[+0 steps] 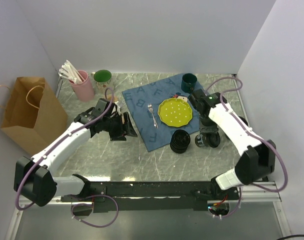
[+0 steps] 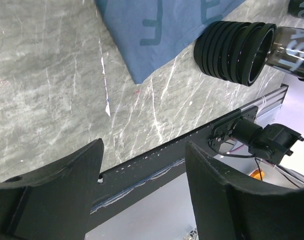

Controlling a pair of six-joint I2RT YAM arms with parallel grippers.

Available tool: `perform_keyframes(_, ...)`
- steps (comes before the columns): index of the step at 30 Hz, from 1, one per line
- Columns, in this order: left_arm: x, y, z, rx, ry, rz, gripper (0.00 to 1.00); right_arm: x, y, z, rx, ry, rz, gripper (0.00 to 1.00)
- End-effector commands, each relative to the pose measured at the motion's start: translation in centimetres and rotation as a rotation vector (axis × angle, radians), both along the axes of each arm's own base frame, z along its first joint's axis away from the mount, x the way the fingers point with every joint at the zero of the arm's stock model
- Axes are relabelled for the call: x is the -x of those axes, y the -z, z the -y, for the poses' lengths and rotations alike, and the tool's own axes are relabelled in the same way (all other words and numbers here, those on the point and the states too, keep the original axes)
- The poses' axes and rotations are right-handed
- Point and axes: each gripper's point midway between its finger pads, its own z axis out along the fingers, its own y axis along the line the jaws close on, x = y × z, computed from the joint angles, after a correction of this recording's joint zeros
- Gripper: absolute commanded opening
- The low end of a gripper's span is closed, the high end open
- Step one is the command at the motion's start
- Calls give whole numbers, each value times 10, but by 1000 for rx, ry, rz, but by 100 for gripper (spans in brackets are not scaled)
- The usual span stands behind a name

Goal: Pack the takeout coffee

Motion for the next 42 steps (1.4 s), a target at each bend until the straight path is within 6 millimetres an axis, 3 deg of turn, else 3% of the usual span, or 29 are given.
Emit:
perform_keyframes(1,-1,-13,3,56,31,54,72,42,-5,33,186,10,-239,26)
perform_keyframes(15,-4,-12,1,96,23,44,72,29,25,44,325,45,-411,24)
perform_keyframes(28,10,2,-5,97,21,14,72,26,32,23,378,-60,-424,25)
perform_keyframes(42,9,-1,-4,109,18,20,72,25,33,11,378,-91,-399,48)
